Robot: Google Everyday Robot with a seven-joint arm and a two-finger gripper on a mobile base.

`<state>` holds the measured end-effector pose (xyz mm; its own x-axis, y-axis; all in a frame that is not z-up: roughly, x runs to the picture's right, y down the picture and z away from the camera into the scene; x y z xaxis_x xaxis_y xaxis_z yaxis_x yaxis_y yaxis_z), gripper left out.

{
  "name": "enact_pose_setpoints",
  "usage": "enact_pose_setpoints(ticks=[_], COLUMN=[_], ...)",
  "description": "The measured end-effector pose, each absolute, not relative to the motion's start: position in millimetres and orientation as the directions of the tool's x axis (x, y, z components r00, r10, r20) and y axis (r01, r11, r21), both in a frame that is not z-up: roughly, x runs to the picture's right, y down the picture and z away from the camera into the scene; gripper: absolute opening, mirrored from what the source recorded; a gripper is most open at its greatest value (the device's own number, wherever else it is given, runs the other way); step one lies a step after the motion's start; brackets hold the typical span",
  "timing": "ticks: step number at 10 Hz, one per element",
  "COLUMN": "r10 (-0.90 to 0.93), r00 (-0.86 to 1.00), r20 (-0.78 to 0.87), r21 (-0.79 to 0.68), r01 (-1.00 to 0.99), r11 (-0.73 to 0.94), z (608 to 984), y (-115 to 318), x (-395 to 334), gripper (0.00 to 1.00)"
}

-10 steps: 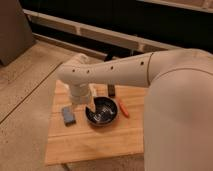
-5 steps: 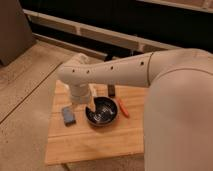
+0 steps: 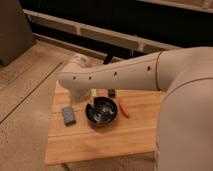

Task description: Place the pepper in the ceramic bowl

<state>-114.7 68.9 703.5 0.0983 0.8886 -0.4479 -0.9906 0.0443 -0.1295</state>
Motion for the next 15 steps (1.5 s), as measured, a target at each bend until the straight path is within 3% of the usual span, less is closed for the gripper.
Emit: enact_pose_setpoints(ticks=[5, 8, 15], r10=[0.893, 0.904, 0.924], r00=[0.083, 0.058, 0.248], r20=[-0.442, -0.423, -0.292], r21=[-0.146, -0.099, -0.117], r01=[-0.989, -0.995, -0.968], r11=[0.020, 0.018, 0.222], z=[703, 709, 695], y=[70, 65, 47], x=[-113, -53, 37], gripper=[0.65, 0.65, 0.65])
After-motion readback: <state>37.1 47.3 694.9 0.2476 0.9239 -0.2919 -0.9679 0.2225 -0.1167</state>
